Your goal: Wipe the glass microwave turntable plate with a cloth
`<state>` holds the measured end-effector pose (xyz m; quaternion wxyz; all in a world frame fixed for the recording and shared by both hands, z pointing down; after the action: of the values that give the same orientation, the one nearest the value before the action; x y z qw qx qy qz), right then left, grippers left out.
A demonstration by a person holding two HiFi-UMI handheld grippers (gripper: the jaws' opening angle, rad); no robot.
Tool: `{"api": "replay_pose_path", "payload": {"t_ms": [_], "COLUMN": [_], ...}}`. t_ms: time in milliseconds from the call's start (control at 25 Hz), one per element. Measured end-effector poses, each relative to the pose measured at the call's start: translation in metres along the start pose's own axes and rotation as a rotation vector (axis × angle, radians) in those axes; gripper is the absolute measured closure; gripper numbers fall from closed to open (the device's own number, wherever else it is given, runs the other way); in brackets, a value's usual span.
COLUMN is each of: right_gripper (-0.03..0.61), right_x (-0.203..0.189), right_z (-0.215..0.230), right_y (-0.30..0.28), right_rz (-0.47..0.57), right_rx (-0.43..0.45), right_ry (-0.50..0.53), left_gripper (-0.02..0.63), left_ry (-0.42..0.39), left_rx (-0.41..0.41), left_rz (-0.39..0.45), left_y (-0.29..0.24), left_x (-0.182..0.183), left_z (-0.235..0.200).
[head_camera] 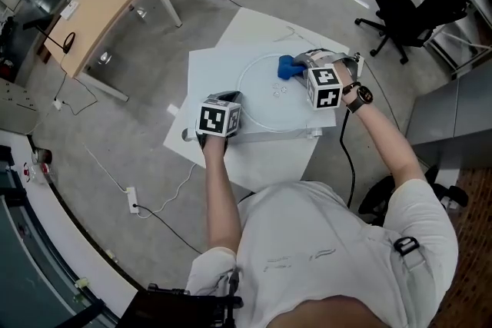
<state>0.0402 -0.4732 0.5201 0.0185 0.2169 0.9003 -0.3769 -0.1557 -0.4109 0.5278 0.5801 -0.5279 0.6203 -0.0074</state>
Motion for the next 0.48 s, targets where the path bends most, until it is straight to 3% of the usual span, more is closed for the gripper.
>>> {"api": "replay_pose_path", "payload": {"t_ms": [160,320,400,480], "right_gripper": [0.506,0.499,0.499,0.499], "right_x": [-0.003,0.029,0.052,0.075], "right_z": [-0.024,-0.052,-0.059,-0.058], "right_y": [0.041,0.068,0.067,0.055], "right_rz": [0.048,0.159,0.23,0.277], "right_rx": [0.181,0.372,0.414,0.408], "right_ry": [0.0,0.111,0.14,0.092], "left_gripper": [0.612,0.612,0.612,0.612], "left_ry": [0.003,0.004,0.005,0.007], "left_rx": [0.017,0.022,0.025,0.028], "left_rz": [0.0,0.005,0.006,0.006], "left_y": [0.003,0.004,0.003,0.002], "left_x": [0.002,0.002,0.003,0.004], "left_z": [-0.001,0.001,0.0,0.0]}}
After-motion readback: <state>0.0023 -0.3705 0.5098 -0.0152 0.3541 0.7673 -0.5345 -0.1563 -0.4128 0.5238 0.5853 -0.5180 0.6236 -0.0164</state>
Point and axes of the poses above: the fingertips, and each gripper's own axes: y backward along the fingers, z to its right, x out of its top, the point moved 7 cm from there along y, backward along the fingers, and after that the axes turned 13 degrees about -x, right-handed, at the moved point
